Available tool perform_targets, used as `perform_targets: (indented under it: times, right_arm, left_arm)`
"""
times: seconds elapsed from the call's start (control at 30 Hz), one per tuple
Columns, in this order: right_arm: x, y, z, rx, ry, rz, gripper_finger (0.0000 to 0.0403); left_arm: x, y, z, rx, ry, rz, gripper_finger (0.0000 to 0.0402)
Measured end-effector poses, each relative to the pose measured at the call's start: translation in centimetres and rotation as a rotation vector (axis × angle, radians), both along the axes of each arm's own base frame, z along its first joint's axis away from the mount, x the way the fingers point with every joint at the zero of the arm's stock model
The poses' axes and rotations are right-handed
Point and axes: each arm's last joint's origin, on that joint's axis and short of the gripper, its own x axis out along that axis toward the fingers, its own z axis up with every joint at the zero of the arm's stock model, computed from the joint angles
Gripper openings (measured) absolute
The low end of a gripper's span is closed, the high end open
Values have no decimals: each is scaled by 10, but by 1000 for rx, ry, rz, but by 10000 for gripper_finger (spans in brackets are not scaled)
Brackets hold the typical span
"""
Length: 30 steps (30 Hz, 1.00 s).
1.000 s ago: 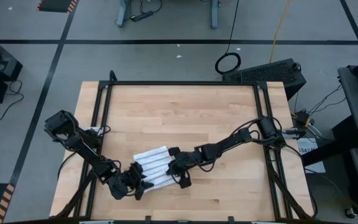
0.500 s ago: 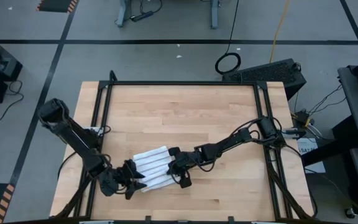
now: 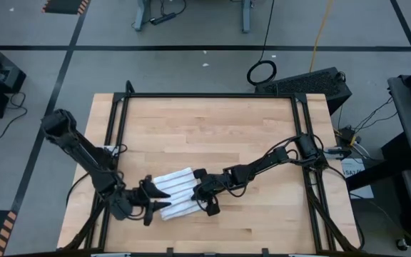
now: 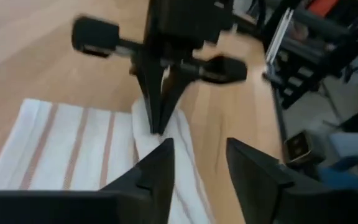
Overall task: Roll towel
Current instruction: Roll the white towel
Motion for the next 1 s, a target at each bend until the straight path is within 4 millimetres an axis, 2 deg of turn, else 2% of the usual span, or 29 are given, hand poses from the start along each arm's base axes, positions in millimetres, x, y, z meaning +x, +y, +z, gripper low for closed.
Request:
perform_targets:
  times: [0.2, 0.47, 0.67, 0.9, 1.0]
  right_arm:
    - [0, 0, 0, -3, -1, 2, 8]
    - [0, 0, 0, -6, 0, 5, 8]
    - [-1, 0, 0, -9, 8, 4, 8]
    - [-4, -1, 11, -22, 2, 14, 9]
    - [-5, -1, 19, -43, -8, 35, 23]
  left_arm:
    - [7, -9, -40, -8, 116, 53, 89]
    - [5, -19, -63, -38, 168, 68, 28]
    - [4, -21, -74, -46, 206, 80, 13]
    - [4, -23, -83, -88, 259, 77, 13]
    - [4, -23, -83, -90, 261, 74, 13]
